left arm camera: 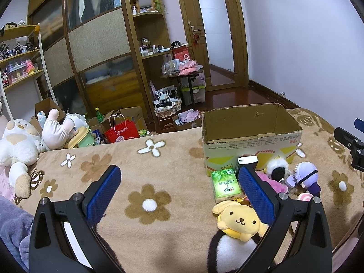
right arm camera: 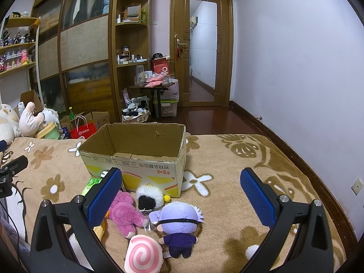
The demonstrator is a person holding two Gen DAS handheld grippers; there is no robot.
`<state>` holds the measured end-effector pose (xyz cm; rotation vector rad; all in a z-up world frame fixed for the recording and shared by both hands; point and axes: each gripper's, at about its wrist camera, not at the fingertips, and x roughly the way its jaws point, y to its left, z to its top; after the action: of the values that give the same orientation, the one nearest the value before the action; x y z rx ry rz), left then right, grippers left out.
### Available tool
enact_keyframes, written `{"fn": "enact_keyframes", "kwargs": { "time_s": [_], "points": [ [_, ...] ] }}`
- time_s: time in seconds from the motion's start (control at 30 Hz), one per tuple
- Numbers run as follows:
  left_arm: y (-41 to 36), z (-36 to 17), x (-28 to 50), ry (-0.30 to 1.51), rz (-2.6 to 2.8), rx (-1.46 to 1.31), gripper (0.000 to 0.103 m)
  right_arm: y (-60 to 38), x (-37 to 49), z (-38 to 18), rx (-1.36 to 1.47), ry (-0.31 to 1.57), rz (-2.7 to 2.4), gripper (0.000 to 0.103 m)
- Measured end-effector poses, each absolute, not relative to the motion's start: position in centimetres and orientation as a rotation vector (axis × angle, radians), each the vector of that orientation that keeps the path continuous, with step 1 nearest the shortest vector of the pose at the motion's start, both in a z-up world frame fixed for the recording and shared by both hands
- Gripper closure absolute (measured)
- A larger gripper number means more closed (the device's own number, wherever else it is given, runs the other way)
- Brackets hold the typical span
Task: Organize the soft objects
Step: 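Lower the left gripper onto the yellow dog plush while the right gripper grasps the lavender-haired doll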
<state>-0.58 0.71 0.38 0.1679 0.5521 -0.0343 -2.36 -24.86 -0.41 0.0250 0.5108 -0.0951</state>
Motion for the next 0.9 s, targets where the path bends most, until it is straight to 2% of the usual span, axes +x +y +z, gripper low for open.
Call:
{"fn": "enact_keyframes", "kwargs": {
  "time_s": [0.6, 0.9],
  "points": [
    [0.2, 0.2, 0.3, 0.592, -0.059, 0.19, 0.001, -25.2, -2.0, -0.6, 0.021, 0.516, -0.101, 0.0],
    [-2.8, -2.2, 3.2, 0.728, -0.122, 0.208, 0.001, -26.4, 0.5, -2.4, 0.066, 0.622, -0.109, 0.0]
  ]
}}
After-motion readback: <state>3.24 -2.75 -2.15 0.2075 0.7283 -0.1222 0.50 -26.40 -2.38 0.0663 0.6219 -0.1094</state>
